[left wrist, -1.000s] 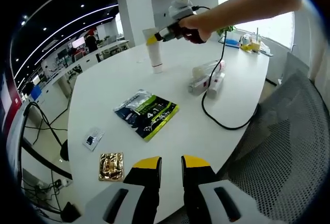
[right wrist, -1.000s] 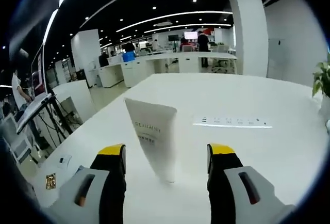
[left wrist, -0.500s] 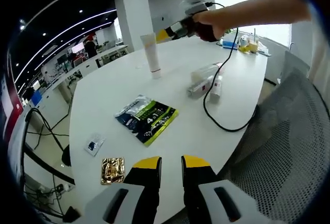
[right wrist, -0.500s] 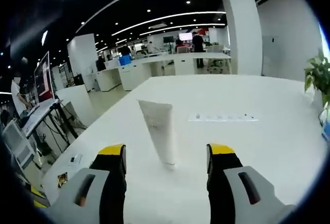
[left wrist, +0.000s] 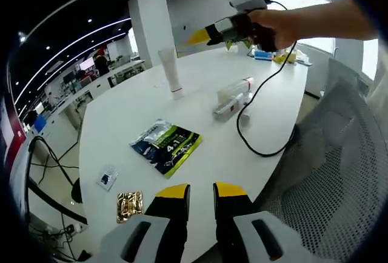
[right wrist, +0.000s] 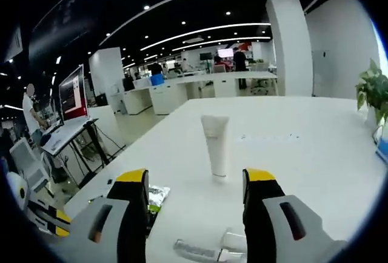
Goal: Arrange the skincare products in the storage area until every visible bottle or jar stands upright without overlapping.
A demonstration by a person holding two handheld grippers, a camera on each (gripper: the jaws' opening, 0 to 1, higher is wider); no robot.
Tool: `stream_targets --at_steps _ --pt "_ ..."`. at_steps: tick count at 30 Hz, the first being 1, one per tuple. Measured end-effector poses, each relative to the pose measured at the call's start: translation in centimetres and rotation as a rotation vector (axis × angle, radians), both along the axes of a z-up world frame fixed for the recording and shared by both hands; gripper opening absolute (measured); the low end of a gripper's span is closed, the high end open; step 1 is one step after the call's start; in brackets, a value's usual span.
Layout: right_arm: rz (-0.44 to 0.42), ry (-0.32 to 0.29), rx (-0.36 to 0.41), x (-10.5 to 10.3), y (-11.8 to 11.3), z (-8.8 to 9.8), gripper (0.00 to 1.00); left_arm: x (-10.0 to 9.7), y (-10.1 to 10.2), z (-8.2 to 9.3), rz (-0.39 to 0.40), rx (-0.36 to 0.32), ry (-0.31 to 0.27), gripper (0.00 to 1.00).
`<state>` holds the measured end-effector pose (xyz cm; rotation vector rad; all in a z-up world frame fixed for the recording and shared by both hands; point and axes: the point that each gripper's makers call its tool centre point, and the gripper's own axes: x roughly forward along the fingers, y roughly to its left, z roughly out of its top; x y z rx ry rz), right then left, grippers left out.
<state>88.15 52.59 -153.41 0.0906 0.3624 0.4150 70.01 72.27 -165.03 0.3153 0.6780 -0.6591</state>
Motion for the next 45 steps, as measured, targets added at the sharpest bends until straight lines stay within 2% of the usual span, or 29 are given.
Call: stream_targets --at_steps 3,6,10,14,20,24,26,28,33,34,35,37,40,43,45 --pt "-0.055 0.023 0.037 -0.8 -0.6 -0.2 0.57 -0.2 -0.2 0.0 -0.012 -0.019 0.014 0.16" --pt "-0.069 0.037 0.040 -1.6 -0.5 -0.1 0.57 -0.6 -0.5 -0.1 -0.031 -0.024 0.027 0.16" --pt "-0.068 0.043 0.019 -3.1 0.2 0.6 0.57 -0.6 -0.7 -0.5 -0.042 -0.015 0.038 0.16" --pt "-0.069 0.022 -0.018 -5.2 0.7 1.4 0.56 -0.7 -1.1 -0.4 -0.044 -0.044 0.061 0.16" --pt "-0.050 0.057 -0.049 -7.8 1.2 0.6 0.56 -1.0 -1.7 -0.2 -0.084 -0.041 0.035 0.16" --pt "-0.022 0.051 -0.042 -8.5 1.5 0.1 0.57 -0.6 -1.1 -0.1 -0.057 -0.026 0.020 0.16" --pt "-0.005 0.075 -0.037 -9.0 1.6 -0.5 0.57 -0.5 -0.9 -0.4 -0.050 -0.003 0.018 0.16" --pt "0.015 0.064 -0.040 -9.3 1.7 -0.6 0.57 -0.4 -0.4 -0.6 -0.033 0.019 0.018 0.16" --pt "0.133 0.067 -0.036 -11.5 3.1 -1.9 0.57 0.0 0.7 -1.2 0.015 0.069 0.032 0.16" --pt "0.155 0.051 -0.041 -12.0 3.2 -2.1 0.57 0.1 1.1 -1.4 0.034 0.080 0.040 0.16" --pt "0.152 0.050 -0.037 -12.3 3.0 -2.2 0.57 0.2 1.3 -1.4 0.043 0.080 0.041 0.16" --pt "0.167 0.086 0.019 -13.3 3.1 -2.7 0.58 0.2 1.5 -1.3 0.061 0.082 0.039 0.16" --pt "0.195 0.080 0.044 -14.0 3.0 -3.0 0.58 0.6 1.6 -1.0 0.077 0.060 0.038 0.16" --pt "0.172 0.065 0.093 -14.1 2.2 -2.8 0.59 1.1 2.2 -0.4 0.129 0.040 0.014 0.16" --pt "0.175 0.065 0.092 -14.1 2.1 -2.8 0.58 1.1 2.0 0.0 0.126 0.021 0.003 0.16"
